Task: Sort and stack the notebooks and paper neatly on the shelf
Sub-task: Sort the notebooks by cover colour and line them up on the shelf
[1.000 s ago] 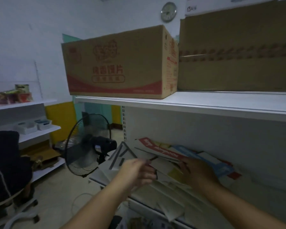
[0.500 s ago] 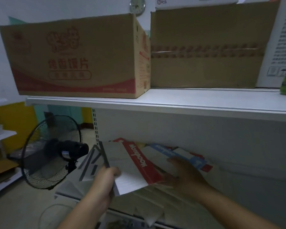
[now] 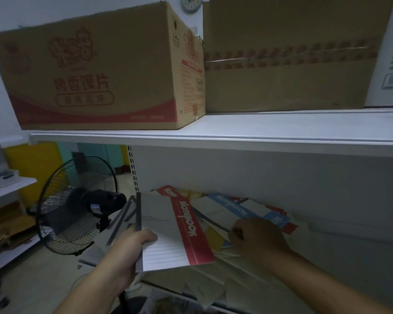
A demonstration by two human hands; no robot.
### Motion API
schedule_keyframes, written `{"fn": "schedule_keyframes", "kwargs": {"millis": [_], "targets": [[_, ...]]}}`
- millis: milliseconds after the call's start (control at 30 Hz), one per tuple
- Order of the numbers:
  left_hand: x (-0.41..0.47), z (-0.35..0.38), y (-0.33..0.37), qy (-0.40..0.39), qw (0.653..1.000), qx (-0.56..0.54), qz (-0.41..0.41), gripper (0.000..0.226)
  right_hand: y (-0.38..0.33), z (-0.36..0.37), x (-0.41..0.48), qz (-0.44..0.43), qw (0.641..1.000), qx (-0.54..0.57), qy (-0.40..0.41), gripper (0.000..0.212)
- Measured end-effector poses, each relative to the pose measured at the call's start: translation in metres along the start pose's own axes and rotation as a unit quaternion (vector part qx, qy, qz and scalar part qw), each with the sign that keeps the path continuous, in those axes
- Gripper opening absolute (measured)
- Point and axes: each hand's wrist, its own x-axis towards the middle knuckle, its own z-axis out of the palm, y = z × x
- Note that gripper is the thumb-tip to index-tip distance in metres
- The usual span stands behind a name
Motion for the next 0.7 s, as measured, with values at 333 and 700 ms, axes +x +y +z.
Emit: {"fn": "schedule_keyframes", "kwargs": {"millis": [333, 700], "targets": [[0.001, 0.017, -0.001, -0.016, 0.999, 0.018, 0.047, 0.024, -0.001, 0.008, -0.001, 0.080, 0.982, 0.151, 0.079, 0.048], [0.003, 0.037, -0.008, -0.029, 0.999, -0.033, 0.021, 0.050, -0.066, 0.017, -0.022, -0.116, 0.963, 0.242, 0.006, 0.031]]}}
